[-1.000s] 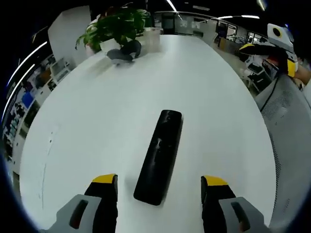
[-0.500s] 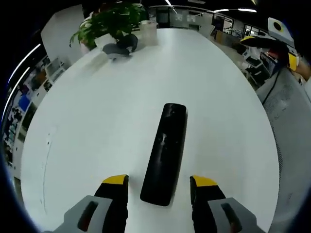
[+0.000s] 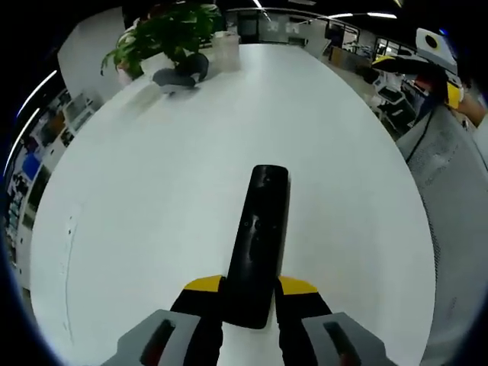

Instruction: Press the specified remote control buttons in sequence, fully releasing each button before pressing the next.

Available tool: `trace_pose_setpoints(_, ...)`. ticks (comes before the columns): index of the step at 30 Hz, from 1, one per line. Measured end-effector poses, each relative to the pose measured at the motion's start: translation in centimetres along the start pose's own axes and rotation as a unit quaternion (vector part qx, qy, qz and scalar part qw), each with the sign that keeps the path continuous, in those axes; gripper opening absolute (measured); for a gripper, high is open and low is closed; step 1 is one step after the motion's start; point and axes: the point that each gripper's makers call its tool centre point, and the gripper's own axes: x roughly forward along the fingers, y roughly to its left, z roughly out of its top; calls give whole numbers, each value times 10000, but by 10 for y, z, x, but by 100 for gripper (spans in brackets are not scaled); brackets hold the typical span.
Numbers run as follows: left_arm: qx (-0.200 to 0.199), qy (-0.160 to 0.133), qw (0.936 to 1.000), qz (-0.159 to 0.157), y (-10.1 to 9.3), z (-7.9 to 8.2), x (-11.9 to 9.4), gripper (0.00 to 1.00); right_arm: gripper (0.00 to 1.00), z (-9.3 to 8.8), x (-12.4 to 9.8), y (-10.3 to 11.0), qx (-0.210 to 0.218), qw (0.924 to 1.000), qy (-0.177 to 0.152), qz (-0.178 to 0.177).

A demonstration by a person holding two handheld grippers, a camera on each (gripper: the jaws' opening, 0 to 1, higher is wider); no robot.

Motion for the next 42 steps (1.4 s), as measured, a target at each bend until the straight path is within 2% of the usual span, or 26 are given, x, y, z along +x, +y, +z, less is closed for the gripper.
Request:
trace_pose_setpoints(17, 80, 30, 10000, -26, -20, -2, -1, 24, 71, 0, 1, 2, -35, 10000, 9, 30)
trace_pose_setpoints(29, 106, -69, 9999, -62, -38, -2, -2, 24, 71, 1, 2, 7, -9, 9999, 17, 129)
trace_pose_setpoints(42, 3, -319, 9995, -57, -59, -4, -4, 24, 69, -3, 10, 17, -198, 9991, 202, 316)
